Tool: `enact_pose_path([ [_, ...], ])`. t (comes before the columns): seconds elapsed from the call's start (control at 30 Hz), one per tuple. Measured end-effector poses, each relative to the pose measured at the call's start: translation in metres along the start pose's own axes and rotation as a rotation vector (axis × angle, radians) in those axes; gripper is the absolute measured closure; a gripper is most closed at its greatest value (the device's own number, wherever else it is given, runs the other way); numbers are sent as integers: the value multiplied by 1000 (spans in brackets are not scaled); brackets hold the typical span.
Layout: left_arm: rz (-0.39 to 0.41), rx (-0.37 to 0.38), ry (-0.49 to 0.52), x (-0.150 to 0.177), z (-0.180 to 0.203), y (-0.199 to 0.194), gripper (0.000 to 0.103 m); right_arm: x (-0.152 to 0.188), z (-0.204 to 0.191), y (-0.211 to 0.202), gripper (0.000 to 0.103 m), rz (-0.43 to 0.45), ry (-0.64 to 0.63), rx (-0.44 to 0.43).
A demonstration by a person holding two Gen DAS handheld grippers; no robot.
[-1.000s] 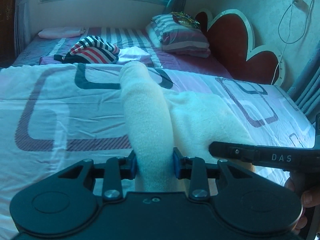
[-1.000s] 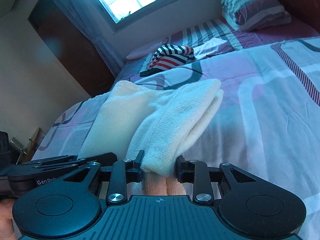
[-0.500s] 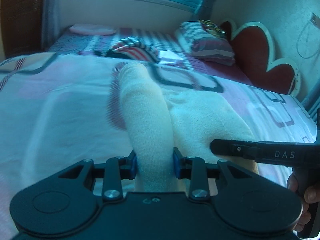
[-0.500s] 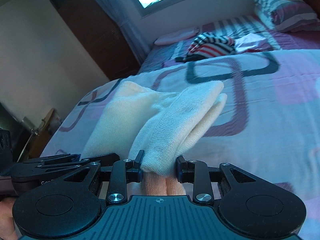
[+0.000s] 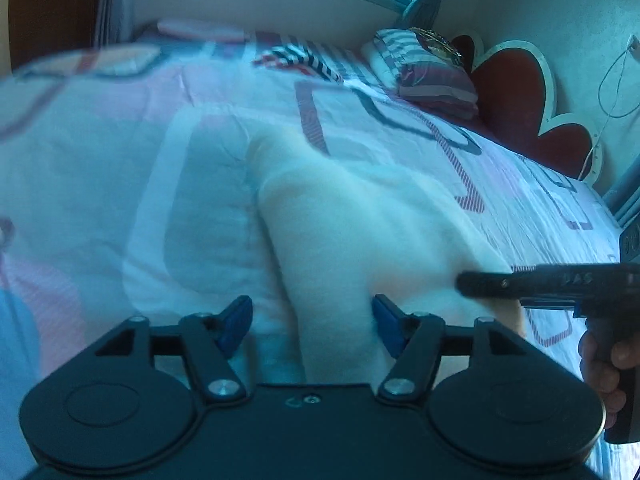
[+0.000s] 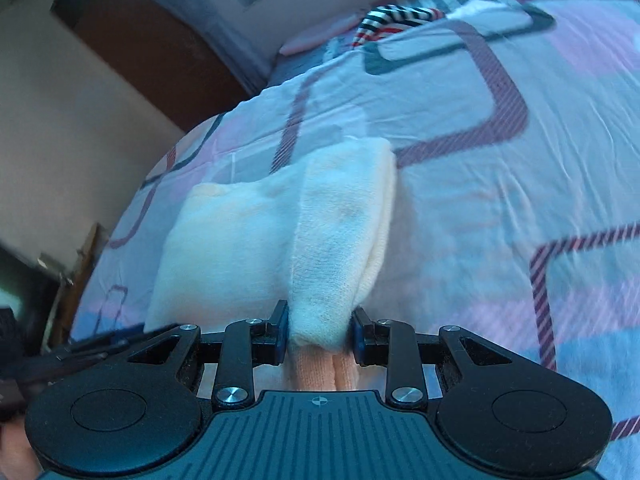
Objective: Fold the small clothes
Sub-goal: 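Open both grippers and press the folded sweater flat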
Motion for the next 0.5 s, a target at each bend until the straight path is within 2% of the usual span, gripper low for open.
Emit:
enact_pose_path([
  [0.07,16,28,-37,4,-7,3,39,1,4,1,73,16,11,5],
  [0.2,14,23,-18,-1,-3,-1,41,2,-1,-1,73,39,-3,30],
  [0.3,70,30,20,-9,3,-21,46,-2,-14,-18,60,87,-68,115],
  [0.33,95,33,24,-13,3,-27,46,-6,-17,-26,51,130,-92,151],
  [0.37,119,43,22,-18,1,-31,46,-8,-23,-33,50,175,-124,152],
  [0.43,137,25,11,-28,-3,-29,47,-17,-33,-35,51,192,-169,125],
  [0.5,115,-13,-4,-36,-8,-18,50,-22,-48,-27,58,191,-249,131],
])
Point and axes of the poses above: each gripper's, at about its wrist camera, not at the fingertips, and y roughly the way its jaws point, z to its right, x to its underside, the point moved 3 cm from there along y, roughly the way its jaws point, and after that the axes turned 11 degrees about x, right-handed, at the moved point
